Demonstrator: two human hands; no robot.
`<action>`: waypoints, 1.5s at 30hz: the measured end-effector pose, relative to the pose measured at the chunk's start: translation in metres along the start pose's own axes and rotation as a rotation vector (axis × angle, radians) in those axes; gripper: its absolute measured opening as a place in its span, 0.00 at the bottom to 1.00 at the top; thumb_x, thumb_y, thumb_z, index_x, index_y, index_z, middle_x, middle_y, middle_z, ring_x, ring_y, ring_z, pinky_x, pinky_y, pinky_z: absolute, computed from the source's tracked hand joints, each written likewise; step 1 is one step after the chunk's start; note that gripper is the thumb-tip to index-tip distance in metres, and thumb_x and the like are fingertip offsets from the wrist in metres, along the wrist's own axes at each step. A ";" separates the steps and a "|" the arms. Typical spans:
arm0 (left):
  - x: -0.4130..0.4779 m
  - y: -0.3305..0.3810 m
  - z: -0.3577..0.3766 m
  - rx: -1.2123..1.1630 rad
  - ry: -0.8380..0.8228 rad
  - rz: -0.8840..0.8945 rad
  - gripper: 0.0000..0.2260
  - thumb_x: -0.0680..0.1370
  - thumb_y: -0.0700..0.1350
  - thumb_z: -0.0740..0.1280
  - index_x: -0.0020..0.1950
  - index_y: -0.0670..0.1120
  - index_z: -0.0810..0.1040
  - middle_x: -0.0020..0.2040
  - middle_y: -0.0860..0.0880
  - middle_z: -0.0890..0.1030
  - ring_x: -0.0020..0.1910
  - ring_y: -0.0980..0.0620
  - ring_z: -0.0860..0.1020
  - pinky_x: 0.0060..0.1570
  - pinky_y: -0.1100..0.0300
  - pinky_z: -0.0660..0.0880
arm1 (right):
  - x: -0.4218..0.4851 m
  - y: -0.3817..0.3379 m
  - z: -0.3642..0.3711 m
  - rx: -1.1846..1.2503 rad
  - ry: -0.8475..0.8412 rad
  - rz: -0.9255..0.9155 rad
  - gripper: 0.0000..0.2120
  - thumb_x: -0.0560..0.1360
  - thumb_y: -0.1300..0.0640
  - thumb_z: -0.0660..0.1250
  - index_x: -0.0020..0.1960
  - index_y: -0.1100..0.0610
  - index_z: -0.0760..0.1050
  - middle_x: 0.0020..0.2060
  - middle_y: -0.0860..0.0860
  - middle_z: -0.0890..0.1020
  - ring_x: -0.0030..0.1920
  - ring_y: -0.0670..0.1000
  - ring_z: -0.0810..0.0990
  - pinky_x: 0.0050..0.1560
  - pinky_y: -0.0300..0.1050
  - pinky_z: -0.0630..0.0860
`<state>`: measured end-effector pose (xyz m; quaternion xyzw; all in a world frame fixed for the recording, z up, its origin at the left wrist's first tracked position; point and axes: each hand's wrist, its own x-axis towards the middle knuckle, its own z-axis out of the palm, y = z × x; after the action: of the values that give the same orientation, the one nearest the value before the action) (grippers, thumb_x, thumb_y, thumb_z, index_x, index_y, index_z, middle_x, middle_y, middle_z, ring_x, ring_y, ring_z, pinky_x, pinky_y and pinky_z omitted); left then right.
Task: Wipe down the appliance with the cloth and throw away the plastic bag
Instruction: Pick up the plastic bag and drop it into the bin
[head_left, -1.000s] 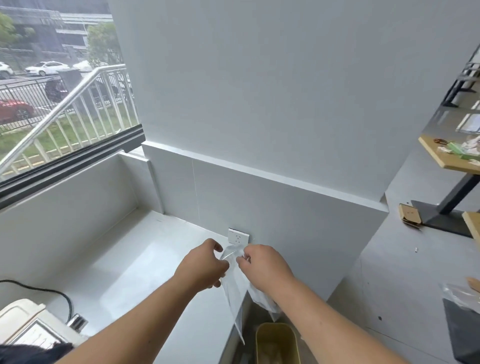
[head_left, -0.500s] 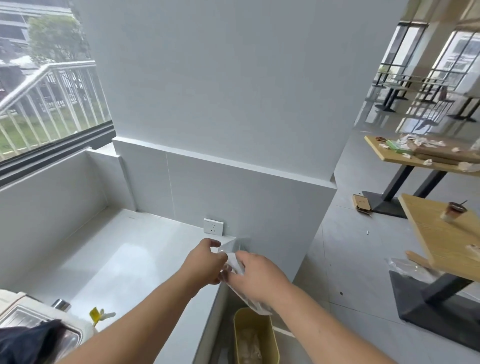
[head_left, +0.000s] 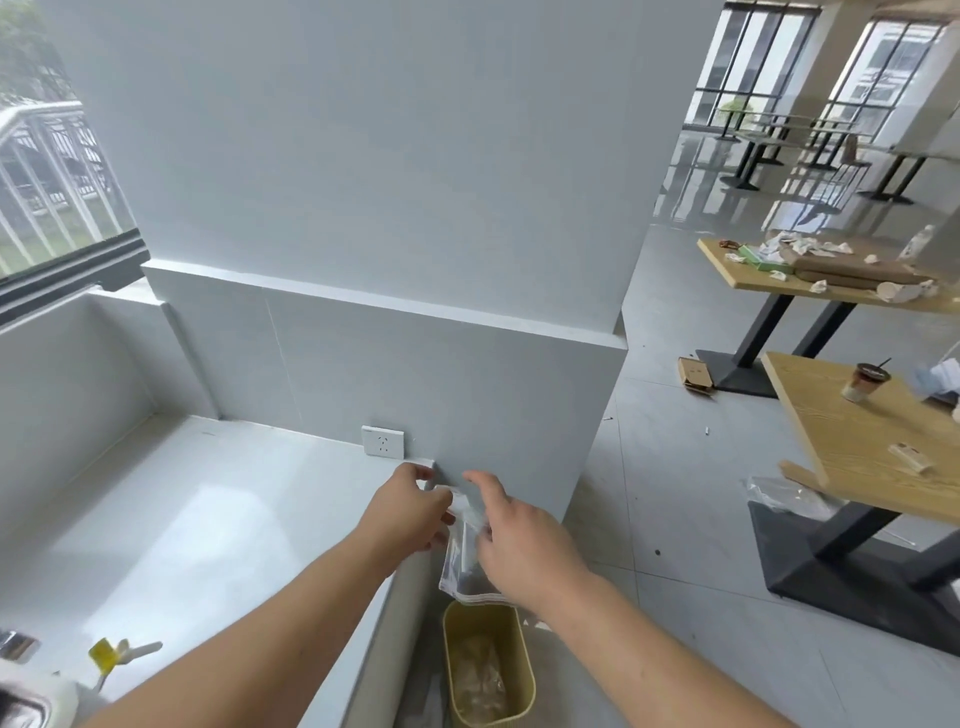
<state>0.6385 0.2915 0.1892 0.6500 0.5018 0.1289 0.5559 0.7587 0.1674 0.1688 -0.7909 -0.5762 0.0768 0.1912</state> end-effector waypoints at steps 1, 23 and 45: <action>0.005 0.001 0.006 0.000 0.004 -0.005 0.14 0.79 0.43 0.65 0.64 0.49 0.72 0.42 0.45 0.87 0.28 0.52 0.83 0.28 0.61 0.79 | 0.000 0.007 -0.001 -0.015 0.002 -0.033 0.31 0.79 0.55 0.62 0.75 0.39 0.51 0.49 0.51 0.84 0.41 0.56 0.81 0.37 0.46 0.70; 0.105 -0.064 0.072 0.306 -0.055 -0.002 0.23 0.78 0.53 0.69 0.72 0.51 0.70 0.49 0.54 0.85 0.40 0.55 0.85 0.48 0.54 0.82 | 0.019 0.111 0.105 -0.116 -0.186 -0.158 0.13 0.79 0.54 0.60 0.59 0.49 0.80 0.46 0.48 0.79 0.48 0.55 0.78 0.43 0.49 0.73; 0.166 -0.252 0.046 1.225 0.112 0.406 0.32 0.77 0.66 0.59 0.79 0.55 0.67 0.86 0.47 0.50 0.85 0.44 0.45 0.80 0.34 0.51 | 0.047 0.175 0.271 -0.158 -0.674 0.107 0.17 0.79 0.51 0.61 0.65 0.56 0.76 0.58 0.53 0.80 0.60 0.57 0.75 0.59 0.54 0.75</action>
<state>0.6205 0.3660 -0.1068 0.9237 0.3799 -0.0447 0.0219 0.8356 0.2234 -0.1432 -0.7625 -0.5689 0.2987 -0.0761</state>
